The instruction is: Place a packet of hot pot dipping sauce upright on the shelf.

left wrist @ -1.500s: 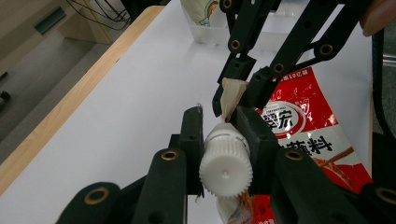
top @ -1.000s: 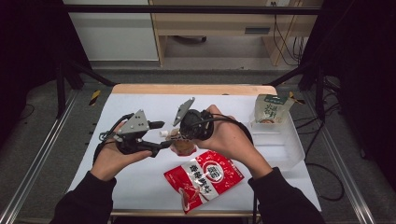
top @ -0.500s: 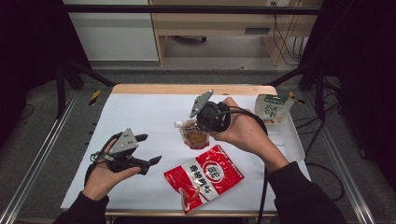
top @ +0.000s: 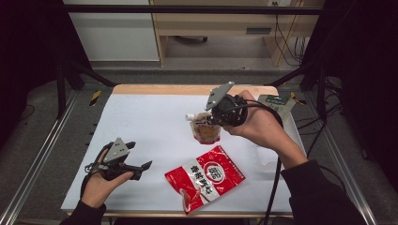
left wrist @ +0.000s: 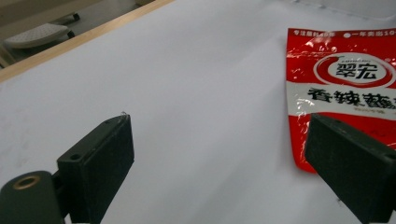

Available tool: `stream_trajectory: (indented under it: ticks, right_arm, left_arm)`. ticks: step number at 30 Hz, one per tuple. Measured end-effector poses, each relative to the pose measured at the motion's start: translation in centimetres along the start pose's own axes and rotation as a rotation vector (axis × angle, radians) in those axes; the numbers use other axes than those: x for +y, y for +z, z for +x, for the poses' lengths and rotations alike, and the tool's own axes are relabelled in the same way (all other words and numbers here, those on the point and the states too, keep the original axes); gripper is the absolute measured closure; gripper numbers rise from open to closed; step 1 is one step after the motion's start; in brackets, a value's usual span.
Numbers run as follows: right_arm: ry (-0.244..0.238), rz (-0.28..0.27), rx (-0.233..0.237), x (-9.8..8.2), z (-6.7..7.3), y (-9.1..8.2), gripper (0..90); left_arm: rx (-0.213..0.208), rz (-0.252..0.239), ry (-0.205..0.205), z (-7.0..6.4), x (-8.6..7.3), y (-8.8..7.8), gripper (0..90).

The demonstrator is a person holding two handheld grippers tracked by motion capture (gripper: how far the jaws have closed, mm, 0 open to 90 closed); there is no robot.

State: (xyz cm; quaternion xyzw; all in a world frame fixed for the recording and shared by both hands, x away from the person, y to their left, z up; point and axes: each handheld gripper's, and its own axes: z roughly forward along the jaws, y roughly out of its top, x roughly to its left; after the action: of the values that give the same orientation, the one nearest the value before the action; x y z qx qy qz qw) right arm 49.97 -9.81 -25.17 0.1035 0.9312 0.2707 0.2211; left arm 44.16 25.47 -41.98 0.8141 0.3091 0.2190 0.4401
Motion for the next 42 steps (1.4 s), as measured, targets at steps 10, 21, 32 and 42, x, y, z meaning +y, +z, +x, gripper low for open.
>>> stream_trajectory:
  ticks: [10,21,32,42]
  right_arm:
    - [-0.017,0.017,-0.031,-1.4,-1.2,-2.7,87.0]
    - [0.005,0.048,-0.094,-4.4,-3.2,-5.2,87.0]
    - [0.054,0.065,-0.132,-6.4,-4.8,-6.1,86.9]
    - [0.066,0.078,-0.147,-8.0,-5.9,-6.0,86.9]
  left_arm:
    - [0.039,-0.017,-0.11,1.9,-1.9,0.0,6.3]
    - [0.059,-0.006,-0.115,2.6,-2.4,0.0,6.3]
    - [0.053,0.009,-0.107,2.6,-2.5,0.3,6.3]
    - [0.052,0.019,-0.099,2.5,-2.6,0.4,6.3]
